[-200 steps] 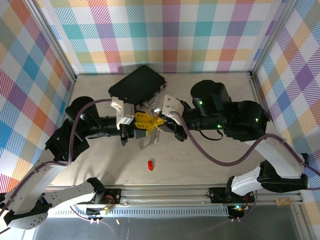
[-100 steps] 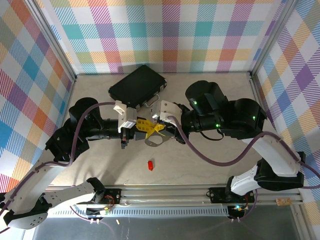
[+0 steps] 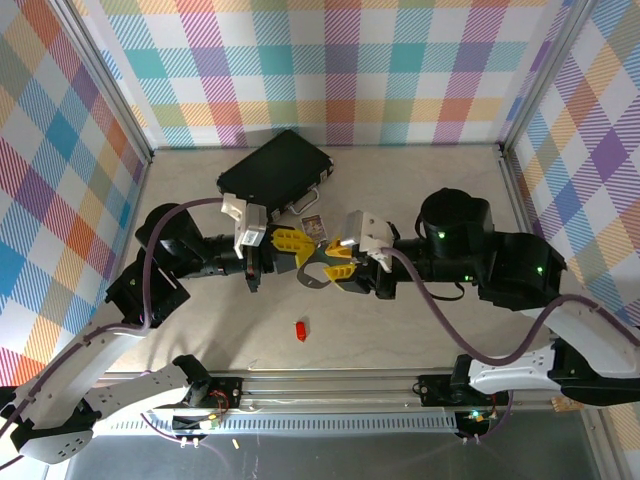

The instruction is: Put the keys on the keyring

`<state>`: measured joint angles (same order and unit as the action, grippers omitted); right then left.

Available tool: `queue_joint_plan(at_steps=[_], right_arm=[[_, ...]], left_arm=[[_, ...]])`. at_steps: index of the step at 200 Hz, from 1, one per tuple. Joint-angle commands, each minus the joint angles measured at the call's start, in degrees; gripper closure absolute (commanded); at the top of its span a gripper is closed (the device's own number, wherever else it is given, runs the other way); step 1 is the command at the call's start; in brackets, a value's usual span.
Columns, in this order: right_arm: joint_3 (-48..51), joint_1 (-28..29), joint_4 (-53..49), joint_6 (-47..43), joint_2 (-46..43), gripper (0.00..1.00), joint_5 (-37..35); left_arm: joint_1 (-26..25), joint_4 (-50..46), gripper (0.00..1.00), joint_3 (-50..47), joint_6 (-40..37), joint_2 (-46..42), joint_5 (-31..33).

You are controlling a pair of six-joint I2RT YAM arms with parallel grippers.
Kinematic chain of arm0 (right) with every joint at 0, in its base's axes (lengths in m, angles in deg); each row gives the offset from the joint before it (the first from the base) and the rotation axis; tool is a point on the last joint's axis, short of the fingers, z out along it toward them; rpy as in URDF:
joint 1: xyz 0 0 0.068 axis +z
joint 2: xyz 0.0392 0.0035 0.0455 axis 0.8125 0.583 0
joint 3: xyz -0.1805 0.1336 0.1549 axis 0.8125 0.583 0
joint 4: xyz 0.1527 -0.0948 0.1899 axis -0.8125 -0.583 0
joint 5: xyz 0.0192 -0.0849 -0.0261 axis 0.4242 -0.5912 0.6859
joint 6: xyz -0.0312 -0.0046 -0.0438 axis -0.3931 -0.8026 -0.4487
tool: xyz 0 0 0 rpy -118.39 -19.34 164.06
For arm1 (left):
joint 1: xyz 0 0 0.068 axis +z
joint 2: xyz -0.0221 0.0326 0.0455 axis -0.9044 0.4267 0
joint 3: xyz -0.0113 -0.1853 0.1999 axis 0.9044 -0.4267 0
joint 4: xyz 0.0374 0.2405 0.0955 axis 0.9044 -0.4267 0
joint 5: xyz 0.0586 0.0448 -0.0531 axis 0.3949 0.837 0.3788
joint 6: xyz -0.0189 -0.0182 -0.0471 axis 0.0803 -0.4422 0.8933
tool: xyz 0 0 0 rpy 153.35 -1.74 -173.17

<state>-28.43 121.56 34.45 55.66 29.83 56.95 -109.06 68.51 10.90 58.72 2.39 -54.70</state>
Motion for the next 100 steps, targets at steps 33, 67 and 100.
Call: queue_joint_plan(at_steps=[33,67,100], right_arm=[[3.6,0.5,9.9,3.4,-1.8,0.72,-1.0],[5.3,0.5,12.0,4.0,-2.4,0.70,-1.8],[6.2,0.5,13.0,4.1,-3.3,0.66,-2.8]], left_arm=[[0.3,12.7,1.00,-2.4,6.4,-1.3,-4.2],[0.2,13.8,1.00,-2.7,7.2,-1.4,-5.4],[0.3,13.4,1.00,-2.9,6.9,-1.7,-5.5]])
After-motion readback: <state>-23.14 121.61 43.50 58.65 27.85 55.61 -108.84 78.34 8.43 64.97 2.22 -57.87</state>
